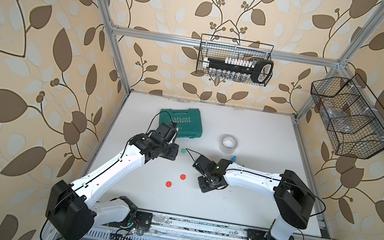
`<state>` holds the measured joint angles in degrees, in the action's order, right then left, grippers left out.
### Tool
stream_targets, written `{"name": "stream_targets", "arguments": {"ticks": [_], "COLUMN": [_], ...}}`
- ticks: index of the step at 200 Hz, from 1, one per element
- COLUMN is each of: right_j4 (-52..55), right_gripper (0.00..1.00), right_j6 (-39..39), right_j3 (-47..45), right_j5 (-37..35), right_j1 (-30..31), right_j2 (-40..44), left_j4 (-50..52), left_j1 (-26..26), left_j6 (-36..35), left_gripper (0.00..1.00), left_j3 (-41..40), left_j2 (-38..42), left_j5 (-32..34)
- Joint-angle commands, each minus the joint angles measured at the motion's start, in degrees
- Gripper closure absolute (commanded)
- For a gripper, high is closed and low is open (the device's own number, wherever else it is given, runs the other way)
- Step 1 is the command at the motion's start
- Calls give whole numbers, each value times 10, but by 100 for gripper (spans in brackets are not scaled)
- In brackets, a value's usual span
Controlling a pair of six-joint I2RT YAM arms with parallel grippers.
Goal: Close the stamp cap
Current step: Close the cover of the stamp, then move the stamp at the center of the board.
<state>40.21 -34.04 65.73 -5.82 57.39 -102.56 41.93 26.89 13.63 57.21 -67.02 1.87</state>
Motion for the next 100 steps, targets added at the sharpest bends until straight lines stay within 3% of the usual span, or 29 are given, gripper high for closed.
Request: {"name": "stream_targets", "arguments": {"ticks": [1,39,100], "right_j4": [74,104,54], "right_gripper": [100,100,100], "right_j6": [7,14,11], "right_j3": [9,13,-12], "right_j5": [-20,-17,31], "right_j1": [2,2,-1], "right_j2": [-26,-36,-98], "left_j4": [0,2,3], "left_j1": [-6,-5,-5], "left_j6": [-7,-6,-7], "left_gripper": [72,72,72], "left_j3": [-1,-2,-2], "left_j2": [-1,0,1], "left_j5": [-7,-4,0]}}
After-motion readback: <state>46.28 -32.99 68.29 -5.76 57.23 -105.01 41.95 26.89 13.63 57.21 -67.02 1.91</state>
